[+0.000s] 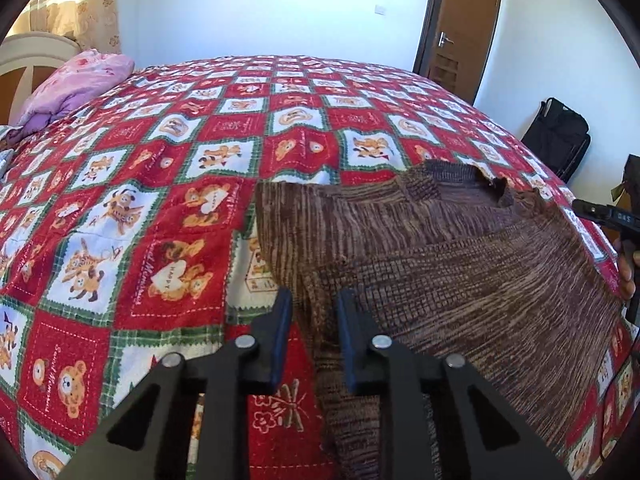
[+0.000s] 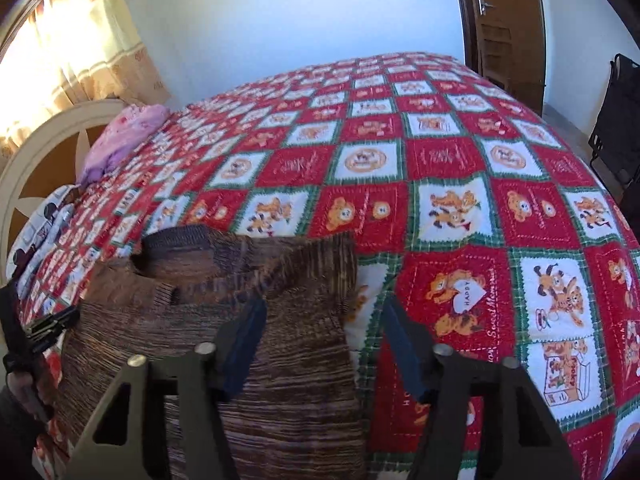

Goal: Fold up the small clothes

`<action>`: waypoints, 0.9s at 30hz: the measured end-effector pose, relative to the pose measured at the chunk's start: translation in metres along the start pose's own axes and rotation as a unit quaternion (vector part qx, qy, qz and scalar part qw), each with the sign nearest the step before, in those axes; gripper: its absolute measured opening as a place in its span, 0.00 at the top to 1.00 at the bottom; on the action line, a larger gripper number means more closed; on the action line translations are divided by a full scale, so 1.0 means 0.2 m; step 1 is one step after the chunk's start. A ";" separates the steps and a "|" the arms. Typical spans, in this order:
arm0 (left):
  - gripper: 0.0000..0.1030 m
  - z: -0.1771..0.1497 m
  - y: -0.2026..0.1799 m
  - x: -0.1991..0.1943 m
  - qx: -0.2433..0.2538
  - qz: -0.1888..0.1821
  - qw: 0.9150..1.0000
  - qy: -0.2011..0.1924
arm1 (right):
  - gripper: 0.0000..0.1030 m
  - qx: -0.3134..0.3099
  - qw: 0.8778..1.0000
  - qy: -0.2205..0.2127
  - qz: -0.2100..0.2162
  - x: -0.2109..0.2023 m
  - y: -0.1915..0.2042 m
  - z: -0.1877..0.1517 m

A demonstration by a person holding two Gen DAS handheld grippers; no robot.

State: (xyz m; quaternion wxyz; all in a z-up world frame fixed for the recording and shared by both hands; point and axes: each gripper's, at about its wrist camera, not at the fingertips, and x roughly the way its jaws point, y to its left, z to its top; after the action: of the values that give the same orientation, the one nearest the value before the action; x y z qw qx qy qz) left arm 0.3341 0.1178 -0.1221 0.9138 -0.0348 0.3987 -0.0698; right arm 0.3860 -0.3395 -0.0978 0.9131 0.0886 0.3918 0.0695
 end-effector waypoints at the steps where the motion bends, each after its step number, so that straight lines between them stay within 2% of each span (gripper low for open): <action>1: 0.79 0.00 0.00 0.00 0.001 0.000 1.000 -0.001 | 0.45 -0.006 1.000 0.008 0.001 0.03 0.00 -0.01; 4: 0.79 0.00 -0.01 -0.01 0.003 0.002 1.000 -0.003 | 0.45 -0.025 0.999 0.025 -0.001 0.08 0.02 -0.02; 5: 0.83 0.00 -0.01 -0.01 0.004 0.000 1.000 -0.003 | 0.47 -0.033 0.999 0.031 -0.005 0.10 0.03 -0.03; 6: 0.86 0.00 -0.01 -0.01 0.007 0.002 1.000 -0.003 | 0.59 -0.039 0.999 0.034 -0.008 0.11 0.04 -0.03; 7: 0.89 0.00 -0.02 -0.01 0.011 0.004 1.000 -0.004 | 0.79 -0.043 0.998 0.035 -0.011 0.11 0.05 -0.04; 10: 0.94 -0.01 -0.03 -0.04 0.017 0.009 1.000 -0.017 | 0.89 -0.056 0.998 0.027 -0.014 0.09 0.07 -0.04; 16: 0.95 0.01 -0.05 -0.11 0.028 0.005 0.999 -0.039 | 0.92 -0.072 0.997 -0.001 -0.026 0.00 0.13 -0.03; 21: 0.95 0.07 -0.02 -0.16 0.007 -0.004 0.998 -0.060 | 0.93 -0.096 0.994 -0.035 -0.040 -0.09 0.21 0.01; 24: 0.95 0.08 -0.03 -0.16 0.009 -0.009 0.998 -0.058 | 0.93 -0.098 0.994 -0.019 -0.053 -0.05 0.22 0.01; 27: 0.95 0.05 -0.06 -0.13 0.017 -0.008 0.999 -0.048 | 0.92 -0.073 0.997 0.003 -0.030 0.01 0.16 0.01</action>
State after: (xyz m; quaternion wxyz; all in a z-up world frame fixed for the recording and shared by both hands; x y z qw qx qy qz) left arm 0.3234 0.1107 -0.0951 0.9316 -0.0259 0.3531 -0.0817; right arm 0.3867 -0.3082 -0.0920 0.9176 0.0101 0.3909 0.0709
